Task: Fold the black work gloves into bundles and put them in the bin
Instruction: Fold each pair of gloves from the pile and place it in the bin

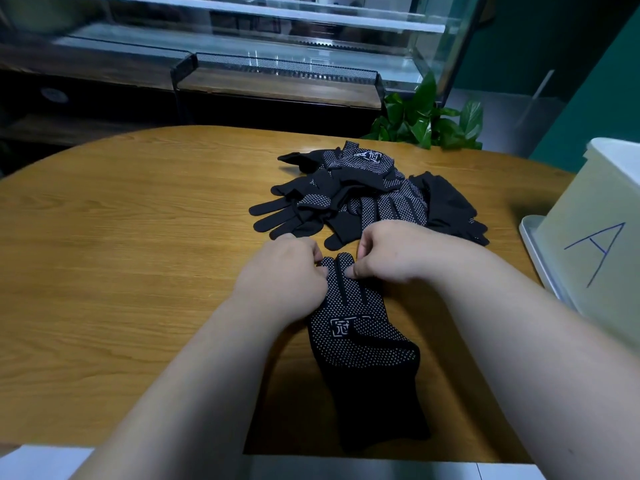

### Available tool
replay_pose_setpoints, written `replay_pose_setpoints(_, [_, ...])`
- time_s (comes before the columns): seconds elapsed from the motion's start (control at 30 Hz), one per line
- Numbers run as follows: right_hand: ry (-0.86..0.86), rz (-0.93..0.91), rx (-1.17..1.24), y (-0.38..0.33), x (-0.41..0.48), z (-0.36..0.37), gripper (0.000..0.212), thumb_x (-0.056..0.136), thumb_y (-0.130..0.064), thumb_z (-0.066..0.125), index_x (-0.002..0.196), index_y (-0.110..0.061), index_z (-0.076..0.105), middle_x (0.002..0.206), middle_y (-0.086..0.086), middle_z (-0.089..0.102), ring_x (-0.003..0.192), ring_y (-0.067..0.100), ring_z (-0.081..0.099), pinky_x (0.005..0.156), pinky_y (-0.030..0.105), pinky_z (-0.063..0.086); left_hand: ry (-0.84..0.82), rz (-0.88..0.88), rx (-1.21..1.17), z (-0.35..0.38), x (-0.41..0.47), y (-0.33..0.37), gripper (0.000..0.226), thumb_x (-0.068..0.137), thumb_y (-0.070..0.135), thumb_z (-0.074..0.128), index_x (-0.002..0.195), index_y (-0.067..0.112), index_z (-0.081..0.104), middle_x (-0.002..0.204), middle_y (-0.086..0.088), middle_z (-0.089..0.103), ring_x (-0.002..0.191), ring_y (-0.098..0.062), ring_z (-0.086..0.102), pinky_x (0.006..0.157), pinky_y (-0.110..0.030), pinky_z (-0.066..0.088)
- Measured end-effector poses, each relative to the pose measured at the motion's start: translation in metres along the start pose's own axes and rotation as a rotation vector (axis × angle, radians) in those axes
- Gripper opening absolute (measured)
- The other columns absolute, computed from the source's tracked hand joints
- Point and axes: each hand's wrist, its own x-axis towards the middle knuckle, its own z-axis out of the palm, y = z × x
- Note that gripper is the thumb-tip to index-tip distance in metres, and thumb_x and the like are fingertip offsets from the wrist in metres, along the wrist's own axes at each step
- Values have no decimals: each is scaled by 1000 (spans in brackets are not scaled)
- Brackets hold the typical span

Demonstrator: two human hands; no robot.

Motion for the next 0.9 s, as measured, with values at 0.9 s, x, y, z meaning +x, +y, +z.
replay_pose_setpoints(0.9, [-111,-209,-77,-1,15,-7,33,81,-39,80,88,-24,51,80,-4,59,71,13,52,57,29,38,-20,35,-51,4,1,8,8,92,25,58,96,25,51,88,12,52,92,-21,55,72,-31,38])
